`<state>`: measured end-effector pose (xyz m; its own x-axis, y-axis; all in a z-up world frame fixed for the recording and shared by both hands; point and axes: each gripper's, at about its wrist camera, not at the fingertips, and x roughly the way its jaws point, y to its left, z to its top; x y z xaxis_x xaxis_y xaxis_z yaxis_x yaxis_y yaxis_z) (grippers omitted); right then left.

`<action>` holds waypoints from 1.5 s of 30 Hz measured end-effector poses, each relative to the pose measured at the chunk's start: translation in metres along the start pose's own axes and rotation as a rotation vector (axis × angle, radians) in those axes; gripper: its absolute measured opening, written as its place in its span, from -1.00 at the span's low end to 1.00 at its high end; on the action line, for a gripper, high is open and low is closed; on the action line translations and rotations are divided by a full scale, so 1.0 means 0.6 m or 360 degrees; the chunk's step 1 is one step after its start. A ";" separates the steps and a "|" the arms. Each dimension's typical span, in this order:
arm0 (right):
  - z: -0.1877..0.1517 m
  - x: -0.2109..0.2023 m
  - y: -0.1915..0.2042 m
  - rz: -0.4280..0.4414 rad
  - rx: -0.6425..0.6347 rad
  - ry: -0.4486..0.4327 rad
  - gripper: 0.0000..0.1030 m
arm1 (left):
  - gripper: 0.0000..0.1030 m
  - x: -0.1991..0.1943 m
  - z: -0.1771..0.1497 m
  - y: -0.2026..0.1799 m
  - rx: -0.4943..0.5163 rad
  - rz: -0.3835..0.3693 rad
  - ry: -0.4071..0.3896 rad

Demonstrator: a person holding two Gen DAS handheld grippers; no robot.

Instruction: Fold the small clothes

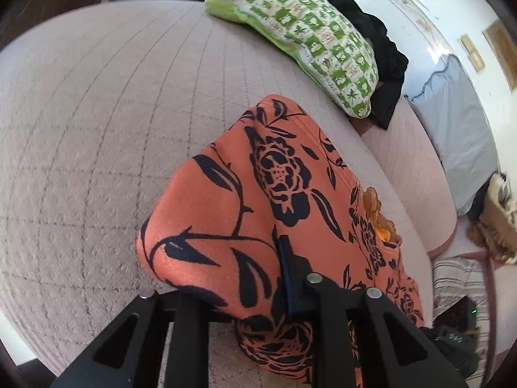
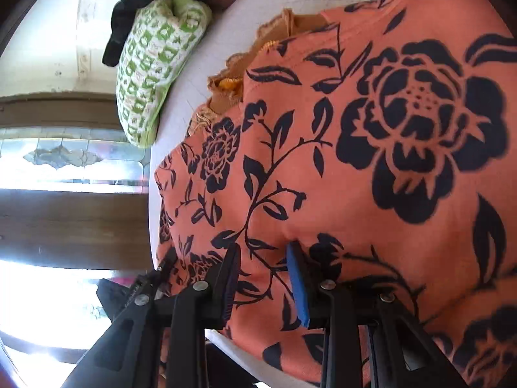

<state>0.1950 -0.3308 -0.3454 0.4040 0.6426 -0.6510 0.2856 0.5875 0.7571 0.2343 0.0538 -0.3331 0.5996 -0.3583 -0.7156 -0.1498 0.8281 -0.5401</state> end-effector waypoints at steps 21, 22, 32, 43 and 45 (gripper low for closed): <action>0.062 -0.207 -0.054 0.0483 0.0190 -0.0440 0.52 | -0.42 0.003 -0.234 -0.427 0.1628 -0.0012 -0.0041; 0.065 -0.206 -0.063 0.0475 0.0213 -0.0417 0.52 | -0.37 0.013 -0.248 -0.433 0.1677 -0.0016 0.0040; 0.078 -0.175 -0.092 0.0331 0.0294 -0.0271 0.52 | 0.44 -0.094 -0.150 -0.322 0.1448 -0.0285 -0.0053; 0.052 -0.085 0.013 0.0170 -0.0053 -0.0210 0.26 | 0.42 0.023 -0.148 -0.279 0.1371 0.0027 0.0215; 0.044 -0.080 0.038 -0.0028 -0.0213 -0.0281 -0.57 | 0.42 0.018 -0.158 -0.278 0.1402 0.0011 0.0197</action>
<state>0.2049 -0.3611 -0.2952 0.5492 0.5425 -0.6357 0.1809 0.6655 0.7242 0.1912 -0.1292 -0.2930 0.5042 -0.3539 -0.7877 0.5366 0.8431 -0.0353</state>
